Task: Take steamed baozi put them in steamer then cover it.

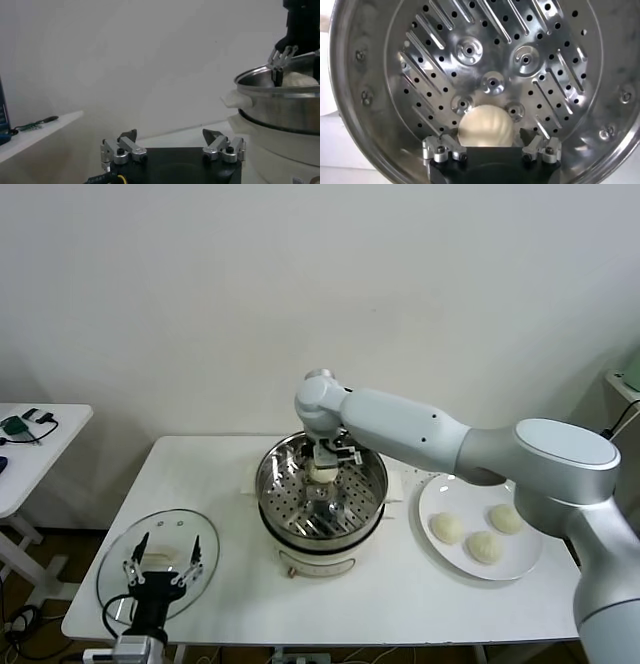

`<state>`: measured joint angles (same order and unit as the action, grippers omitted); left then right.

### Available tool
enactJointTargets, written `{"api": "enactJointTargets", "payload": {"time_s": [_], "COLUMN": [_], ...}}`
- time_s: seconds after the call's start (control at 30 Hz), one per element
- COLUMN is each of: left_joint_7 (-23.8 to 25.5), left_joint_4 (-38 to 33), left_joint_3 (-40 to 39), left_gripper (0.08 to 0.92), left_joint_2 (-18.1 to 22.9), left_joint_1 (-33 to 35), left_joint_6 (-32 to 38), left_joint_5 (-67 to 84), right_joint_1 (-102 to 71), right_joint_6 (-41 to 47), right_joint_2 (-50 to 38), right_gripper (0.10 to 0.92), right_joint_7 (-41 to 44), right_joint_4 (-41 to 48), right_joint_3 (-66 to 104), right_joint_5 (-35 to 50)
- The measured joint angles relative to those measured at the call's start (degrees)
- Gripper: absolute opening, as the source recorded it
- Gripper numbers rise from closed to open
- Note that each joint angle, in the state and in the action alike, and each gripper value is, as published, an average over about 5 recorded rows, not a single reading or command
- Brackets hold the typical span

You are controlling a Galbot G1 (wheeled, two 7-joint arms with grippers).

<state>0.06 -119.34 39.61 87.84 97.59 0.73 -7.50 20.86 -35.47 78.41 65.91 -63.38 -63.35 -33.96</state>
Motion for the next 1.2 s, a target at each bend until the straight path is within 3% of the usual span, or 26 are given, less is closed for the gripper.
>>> {"api": "enactJointTargets", "payload": {"time_s": [0.4,0.87,1.2], "left_joint_7": [-0.09,0.06,0.05], "left_joint_4": [-0.72,-1.03,-1.7], "left_joint_3": [-0.37,-0.5,-0.07], "left_gripper": [0.823,0.823,0.823], "left_joint_2": [0.28,-0.03,0.01], "left_joint_1": [0.16,0.95,1.6], "left_joint_6": [-0.38,-0.48,-0.38], "left_joint_5": [-0.26,-0.15,-0.01], "right_joint_1": [9.96,22.58,14.94], "right_joint_6": [2.48,30.38,41.48], "right_joint_2": [-7.22,-26.58,-36.7], "right_gripper": [0.823,0.823,0.823], "right_joint_7": [-2.43,-8.72,-6.61], "right_joint_4": [-5.48,-14.27,-12.91], "right_joint_3": [-4.88,-20.57,-20.05], "right_joint_5": [10.52,42.72,49.53]}}
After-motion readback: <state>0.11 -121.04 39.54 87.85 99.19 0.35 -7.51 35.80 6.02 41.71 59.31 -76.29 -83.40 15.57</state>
